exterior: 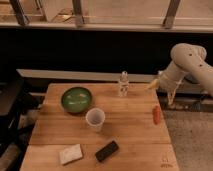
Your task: Move the arm in a circular motion
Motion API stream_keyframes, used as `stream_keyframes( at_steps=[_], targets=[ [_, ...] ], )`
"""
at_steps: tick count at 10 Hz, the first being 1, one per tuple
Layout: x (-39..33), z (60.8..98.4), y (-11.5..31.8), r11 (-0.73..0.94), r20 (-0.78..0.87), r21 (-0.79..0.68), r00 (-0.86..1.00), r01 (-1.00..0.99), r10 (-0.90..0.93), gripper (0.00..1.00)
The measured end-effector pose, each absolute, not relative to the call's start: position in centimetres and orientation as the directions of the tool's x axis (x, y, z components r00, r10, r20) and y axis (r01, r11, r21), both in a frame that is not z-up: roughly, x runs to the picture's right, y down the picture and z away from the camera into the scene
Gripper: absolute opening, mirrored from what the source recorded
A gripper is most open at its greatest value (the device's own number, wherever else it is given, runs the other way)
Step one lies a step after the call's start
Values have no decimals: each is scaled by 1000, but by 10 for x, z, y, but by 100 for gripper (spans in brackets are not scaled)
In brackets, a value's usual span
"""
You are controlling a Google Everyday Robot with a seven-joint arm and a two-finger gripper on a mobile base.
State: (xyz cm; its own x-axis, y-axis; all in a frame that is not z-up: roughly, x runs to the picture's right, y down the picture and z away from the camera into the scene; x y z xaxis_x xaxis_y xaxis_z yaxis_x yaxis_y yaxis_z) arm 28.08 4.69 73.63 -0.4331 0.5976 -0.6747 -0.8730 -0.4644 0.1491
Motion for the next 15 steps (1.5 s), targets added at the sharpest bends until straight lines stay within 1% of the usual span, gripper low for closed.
stream_keyframes(
  at_steps=[2, 3, 4, 5, 6, 7, 9, 10, 11, 14, 15],
  targets=[
    [281, 736, 47, -464, -675, 149, -433, -873, 598, 79],
    [281, 736, 47, -465, -675, 149, -433, -873, 598, 74],
    [281, 736, 47, -464, -675, 149, -433, -873, 598, 62],
    [281, 736, 47, -464, -675, 149, -433, -873, 598, 53],
    [281, 736, 47, -464, -675, 149, -433, -873, 598, 45],
    [281, 737, 48, -462, -675, 150, -432, -874, 598, 33],
    [285, 740, 46, -433, -668, 157, -418, -888, 615, 16],
    [284, 746, 39, -391, -658, 156, -391, -907, 643, 6],
    [283, 756, 30, -339, -643, 160, -358, -927, 677, 0],
    [270, 798, 16, -211, -616, 205, -293, -956, 731, 0],
    [260, 809, 15, -198, -620, 207, -284, -958, 731, 0]
  ],
)
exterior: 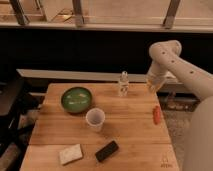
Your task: Move the arm in a circular motion
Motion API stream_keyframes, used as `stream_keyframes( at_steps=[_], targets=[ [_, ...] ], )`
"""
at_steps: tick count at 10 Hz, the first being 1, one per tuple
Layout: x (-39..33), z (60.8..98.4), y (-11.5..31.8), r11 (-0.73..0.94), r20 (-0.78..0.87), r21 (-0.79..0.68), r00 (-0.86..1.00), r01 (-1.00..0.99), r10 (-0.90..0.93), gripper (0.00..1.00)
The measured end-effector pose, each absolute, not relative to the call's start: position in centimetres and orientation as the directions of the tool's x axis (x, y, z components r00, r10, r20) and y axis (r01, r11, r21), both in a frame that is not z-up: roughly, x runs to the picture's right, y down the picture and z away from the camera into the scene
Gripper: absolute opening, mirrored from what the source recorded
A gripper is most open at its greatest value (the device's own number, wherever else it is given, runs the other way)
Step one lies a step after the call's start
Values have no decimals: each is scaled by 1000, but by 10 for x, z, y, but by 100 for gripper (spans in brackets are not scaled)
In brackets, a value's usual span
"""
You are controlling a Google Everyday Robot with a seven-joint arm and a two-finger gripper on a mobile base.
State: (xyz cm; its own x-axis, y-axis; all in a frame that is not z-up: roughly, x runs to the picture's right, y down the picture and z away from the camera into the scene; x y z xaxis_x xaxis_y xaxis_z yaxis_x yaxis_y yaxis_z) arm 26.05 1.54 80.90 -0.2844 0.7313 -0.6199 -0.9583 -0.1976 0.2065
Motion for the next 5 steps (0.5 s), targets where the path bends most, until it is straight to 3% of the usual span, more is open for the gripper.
stream_keyframes(
  at_steps=[5],
  targets=[
    [169, 833, 28, -143, -695, 84, -161, -986, 701, 0]
  ],
)
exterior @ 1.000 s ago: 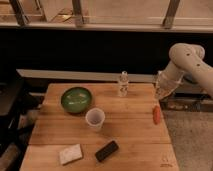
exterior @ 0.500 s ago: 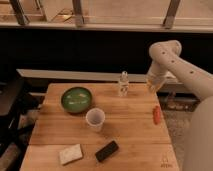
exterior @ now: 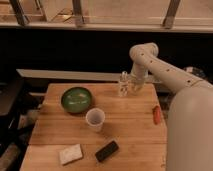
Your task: Move the arm in a circular motion
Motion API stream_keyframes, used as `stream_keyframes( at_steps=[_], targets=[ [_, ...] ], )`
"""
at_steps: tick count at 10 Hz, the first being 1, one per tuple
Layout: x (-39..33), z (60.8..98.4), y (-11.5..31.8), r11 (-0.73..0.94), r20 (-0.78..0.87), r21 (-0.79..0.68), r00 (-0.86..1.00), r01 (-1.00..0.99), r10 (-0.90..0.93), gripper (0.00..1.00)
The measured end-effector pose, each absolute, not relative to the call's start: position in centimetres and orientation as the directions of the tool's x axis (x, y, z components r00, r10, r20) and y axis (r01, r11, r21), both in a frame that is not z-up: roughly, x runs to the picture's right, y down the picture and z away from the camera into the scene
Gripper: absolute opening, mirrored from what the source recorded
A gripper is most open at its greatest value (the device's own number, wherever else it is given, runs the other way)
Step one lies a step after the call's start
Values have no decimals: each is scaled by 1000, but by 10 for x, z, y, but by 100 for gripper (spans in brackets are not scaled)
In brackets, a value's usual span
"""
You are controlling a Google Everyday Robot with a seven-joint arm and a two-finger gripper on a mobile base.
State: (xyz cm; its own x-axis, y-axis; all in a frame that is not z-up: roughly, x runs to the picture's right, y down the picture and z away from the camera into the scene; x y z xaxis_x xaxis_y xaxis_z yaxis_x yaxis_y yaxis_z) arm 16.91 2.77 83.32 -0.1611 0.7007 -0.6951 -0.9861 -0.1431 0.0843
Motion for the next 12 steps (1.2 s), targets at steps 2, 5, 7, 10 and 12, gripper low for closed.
stream_keyframes(
  at_steps=[2, 5, 7, 10, 12],
  targets=[
    [143, 818, 45, -112, -723, 5, -81, -994, 686, 0],
    [144, 784, 73, -146, -751, -57, -54, -988, 659, 0],
    [179, 768, 84, -168, -735, -9, -107, -986, 669, 0],
    [244, 764, 75, -213, -678, 126, -241, -969, 695, 0],
    [279, 773, 45, -237, -615, 216, -320, -947, 720, 0]
  ],
)
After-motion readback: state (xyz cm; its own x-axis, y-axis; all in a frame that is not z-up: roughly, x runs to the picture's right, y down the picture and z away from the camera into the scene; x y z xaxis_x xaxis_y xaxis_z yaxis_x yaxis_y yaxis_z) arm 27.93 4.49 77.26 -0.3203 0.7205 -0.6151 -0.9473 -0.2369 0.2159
